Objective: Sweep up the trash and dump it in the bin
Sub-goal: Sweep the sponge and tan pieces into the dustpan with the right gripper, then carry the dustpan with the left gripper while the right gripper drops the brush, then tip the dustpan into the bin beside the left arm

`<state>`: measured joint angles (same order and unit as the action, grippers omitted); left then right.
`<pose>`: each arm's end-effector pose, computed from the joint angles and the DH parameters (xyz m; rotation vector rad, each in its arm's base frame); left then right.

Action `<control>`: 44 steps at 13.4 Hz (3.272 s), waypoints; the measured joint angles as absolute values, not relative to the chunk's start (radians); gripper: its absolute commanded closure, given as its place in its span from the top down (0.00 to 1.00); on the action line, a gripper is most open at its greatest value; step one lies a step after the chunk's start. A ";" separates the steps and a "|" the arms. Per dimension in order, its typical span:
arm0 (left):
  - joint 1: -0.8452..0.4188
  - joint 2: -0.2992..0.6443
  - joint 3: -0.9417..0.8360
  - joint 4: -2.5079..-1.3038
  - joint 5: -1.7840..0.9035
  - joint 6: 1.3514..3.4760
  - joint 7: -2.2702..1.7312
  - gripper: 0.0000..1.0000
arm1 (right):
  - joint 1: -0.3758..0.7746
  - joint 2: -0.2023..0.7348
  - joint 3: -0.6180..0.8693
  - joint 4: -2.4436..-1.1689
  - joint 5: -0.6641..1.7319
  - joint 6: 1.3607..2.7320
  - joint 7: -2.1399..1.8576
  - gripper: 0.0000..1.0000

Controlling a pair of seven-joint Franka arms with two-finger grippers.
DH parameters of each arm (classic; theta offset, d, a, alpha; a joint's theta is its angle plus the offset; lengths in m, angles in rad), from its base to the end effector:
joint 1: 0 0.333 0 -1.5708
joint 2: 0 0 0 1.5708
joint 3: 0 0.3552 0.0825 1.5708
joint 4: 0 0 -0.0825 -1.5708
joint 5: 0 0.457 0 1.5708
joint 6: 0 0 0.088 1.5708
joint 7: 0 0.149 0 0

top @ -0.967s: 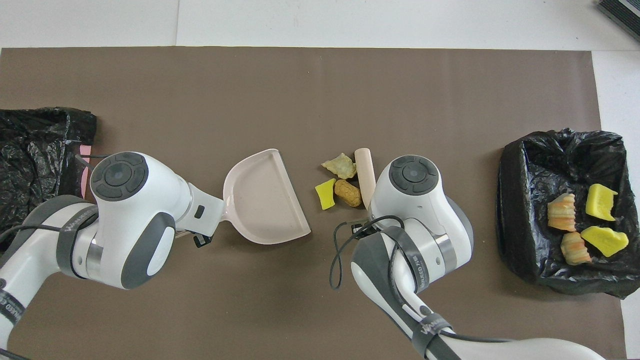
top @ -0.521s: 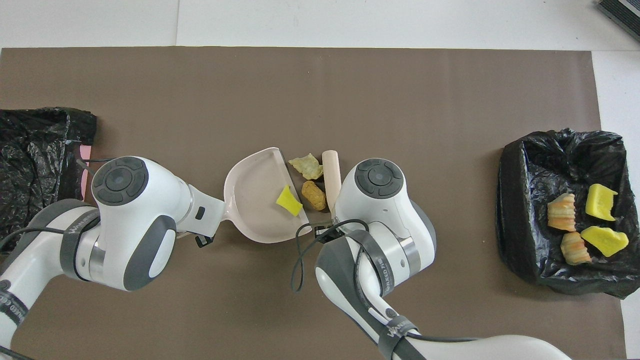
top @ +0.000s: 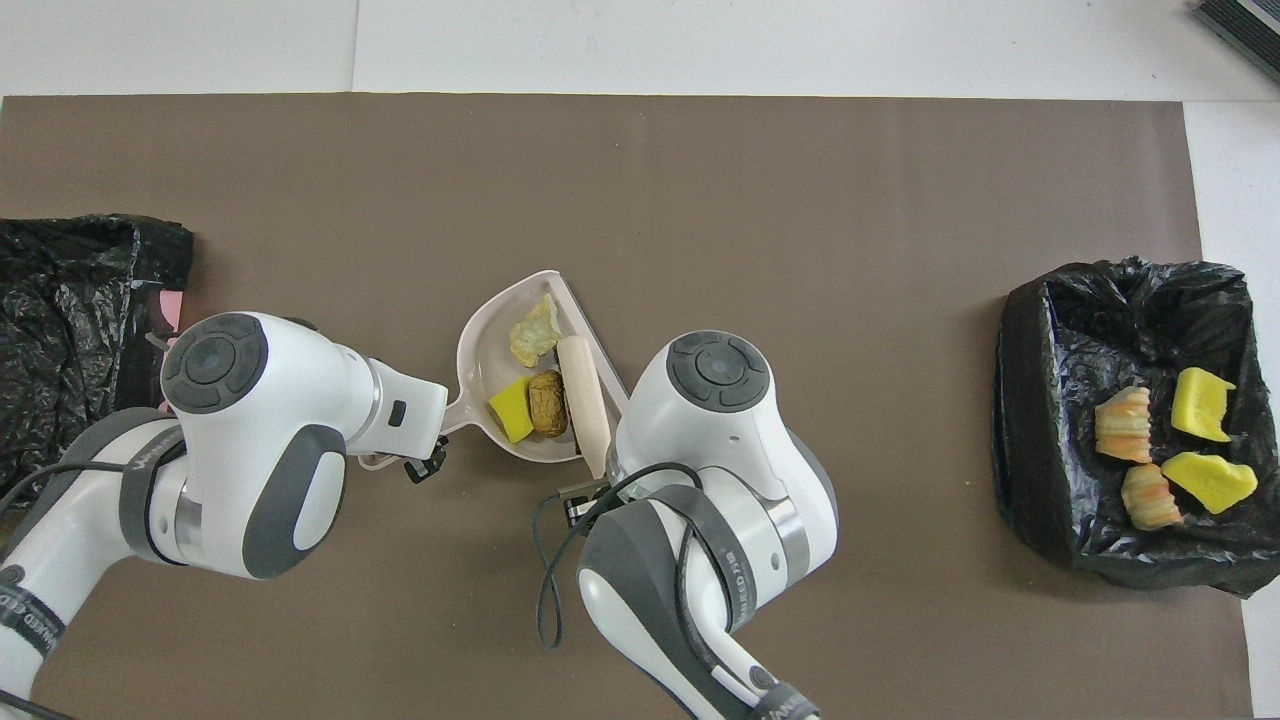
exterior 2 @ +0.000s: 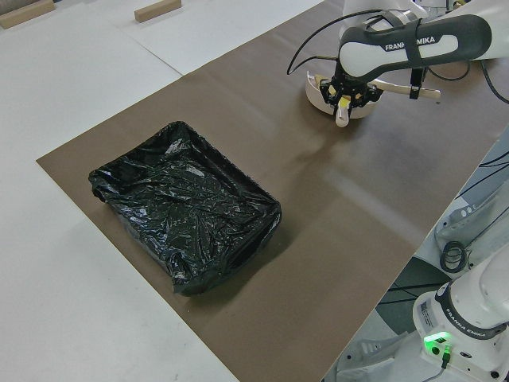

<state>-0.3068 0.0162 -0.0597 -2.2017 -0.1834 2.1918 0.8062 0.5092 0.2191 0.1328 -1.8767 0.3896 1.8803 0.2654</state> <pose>0.5438 -0.2224 0.3268 2.5776 -1.5169 0.0105 0.4984 0.4241 0.3497 -2.8258 -0.3063 0.5201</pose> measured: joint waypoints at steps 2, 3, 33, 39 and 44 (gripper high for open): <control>-0.306 0.016 -0.056 -2.203 -0.204 2.203 0.800 0.00 | 0.467 0.147 0.132 -1.874 0.390 1.756 0.265 0.00; -0.305 0.016 -0.055 -2.203 -0.212 2.209 0.794 0.00 | 0.445 0.117 0.131 -1.874 0.389 1.709 0.265 0.00; 0.519 0.003 0.017 -1.823 0.203 1.975 1.230 0.00 | 0.705 0.153 0.128 -1.972 0.209 1.990 0.795 1.00; 0.465 0.039 -0.007 -1.749 0.514 1.941 1.239 0.00 | 0.424 0.098 0.121 -1.854 0.208 1.851 0.580 1.00; 0.387 0.057 -0.011 -1.666 0.623 1.829 1.239 0.00 | 0.265 0.090 0.118 -1.811 0.176 1.849 0.574 1.00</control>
